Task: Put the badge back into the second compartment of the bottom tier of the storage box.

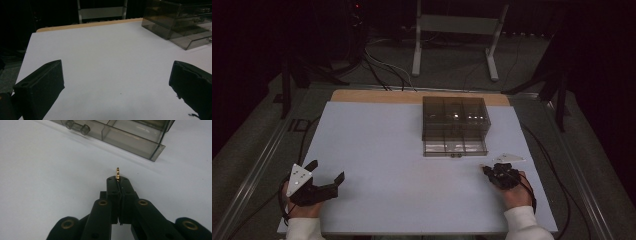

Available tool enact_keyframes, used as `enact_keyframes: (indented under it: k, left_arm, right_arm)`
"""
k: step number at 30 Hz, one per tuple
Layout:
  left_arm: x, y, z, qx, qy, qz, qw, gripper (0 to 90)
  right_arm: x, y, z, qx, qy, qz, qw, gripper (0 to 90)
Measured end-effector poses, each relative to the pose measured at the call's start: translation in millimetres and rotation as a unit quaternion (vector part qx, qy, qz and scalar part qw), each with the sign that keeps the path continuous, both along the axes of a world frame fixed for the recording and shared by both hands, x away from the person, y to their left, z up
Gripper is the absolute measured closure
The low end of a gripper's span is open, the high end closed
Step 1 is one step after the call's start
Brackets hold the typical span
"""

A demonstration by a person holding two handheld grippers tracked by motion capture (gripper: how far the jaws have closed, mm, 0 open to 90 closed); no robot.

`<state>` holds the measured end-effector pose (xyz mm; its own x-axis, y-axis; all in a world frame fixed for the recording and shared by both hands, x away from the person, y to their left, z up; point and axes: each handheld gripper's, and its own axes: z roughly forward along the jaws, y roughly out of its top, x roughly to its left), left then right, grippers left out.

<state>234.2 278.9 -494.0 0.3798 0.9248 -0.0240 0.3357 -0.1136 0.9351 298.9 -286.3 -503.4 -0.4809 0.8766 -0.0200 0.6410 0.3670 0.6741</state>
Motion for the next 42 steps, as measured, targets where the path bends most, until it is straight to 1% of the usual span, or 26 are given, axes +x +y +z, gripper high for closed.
enact_keyframes:
  k: [5, 17, 42]
  left_arm:
    - [0.0, 0.1, 0.1, 0.0, 0.0, 0.0, 1.0, 0.4]
    - [0.1, 0.0, -0.1, 0.0, 0.001, 0.001, 1.0, 0.4]
    - [0.7, -0.4, -0.6, 0.0, 0.001, 0.0, 1.0, 0.4]
  right_arm:
    - [-0.7, -0.6, 1.5, 0.004, -0.004, -0.005, 1.0, 89.2]
    - [-2.3, -0.3, 6.0, 0.01, -0.013, -0.007, 0.9998, 89.2]
    - [-1.4, 3.5, 24.5, 0.023, -0.038, -0.01, 0.999, 89.2]
